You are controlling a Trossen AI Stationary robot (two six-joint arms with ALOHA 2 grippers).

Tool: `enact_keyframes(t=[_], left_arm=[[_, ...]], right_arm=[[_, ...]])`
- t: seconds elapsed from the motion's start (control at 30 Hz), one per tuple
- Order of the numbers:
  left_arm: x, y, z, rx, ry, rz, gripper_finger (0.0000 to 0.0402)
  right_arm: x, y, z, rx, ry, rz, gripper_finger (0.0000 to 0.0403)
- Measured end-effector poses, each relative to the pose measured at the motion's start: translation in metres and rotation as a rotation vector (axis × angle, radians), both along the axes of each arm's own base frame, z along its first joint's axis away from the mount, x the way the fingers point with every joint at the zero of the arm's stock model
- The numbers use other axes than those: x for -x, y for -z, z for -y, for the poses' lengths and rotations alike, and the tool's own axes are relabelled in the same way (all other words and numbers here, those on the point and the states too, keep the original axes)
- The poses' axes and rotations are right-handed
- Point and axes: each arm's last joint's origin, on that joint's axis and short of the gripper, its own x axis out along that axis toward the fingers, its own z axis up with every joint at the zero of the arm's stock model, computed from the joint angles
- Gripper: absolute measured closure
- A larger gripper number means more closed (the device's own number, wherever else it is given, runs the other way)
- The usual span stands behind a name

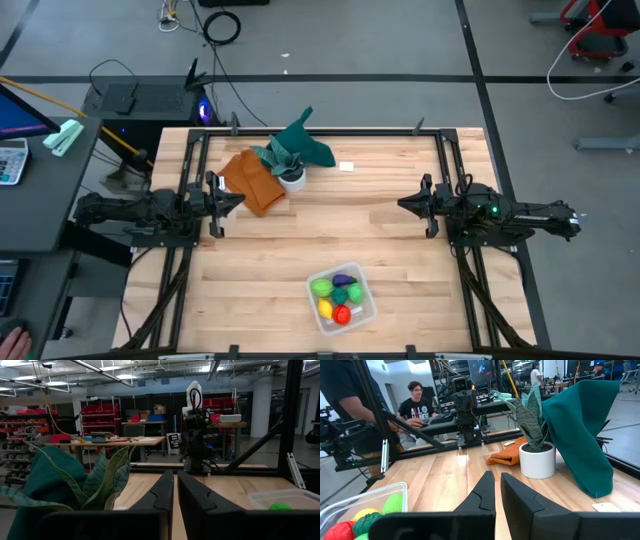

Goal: Pick and placing Produce into tupperware
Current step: Return to Home Position

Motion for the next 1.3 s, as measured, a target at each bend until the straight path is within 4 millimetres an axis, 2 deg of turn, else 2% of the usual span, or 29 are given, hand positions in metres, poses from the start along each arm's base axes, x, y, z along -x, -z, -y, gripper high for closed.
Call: enact_keyframes(t=[0.47, 0.77, 1.1, 1.3], left_arm=[[0.0, -0.0001, 0.0, 0.0, 0.0, 0.0, 0.0378], [0.0, 0.0, 0.0, 0.0, 0.0, 0.0, 0.0366], [0.0, -0.0001, 0.0, 0.0, 0.0, 0.0, 0.0378], [0.0, 0.0, 0.0, 0.0, 0.0, 0.0, 0.0371]], right_arm=[[0.0, 0.0, 0.0, 0.0, 0.0, 0.0, 0.0403], [0.0, 0.0, 0.0, 0.0, 0.0, 0.0, 0.0403], [0.0, 0.0, 0.0, 0.0, 0.0, 0.0, 0.0403], [0.0, 0.0, 0.0, 0.0, 0.0, 0.0, 0.0403]])
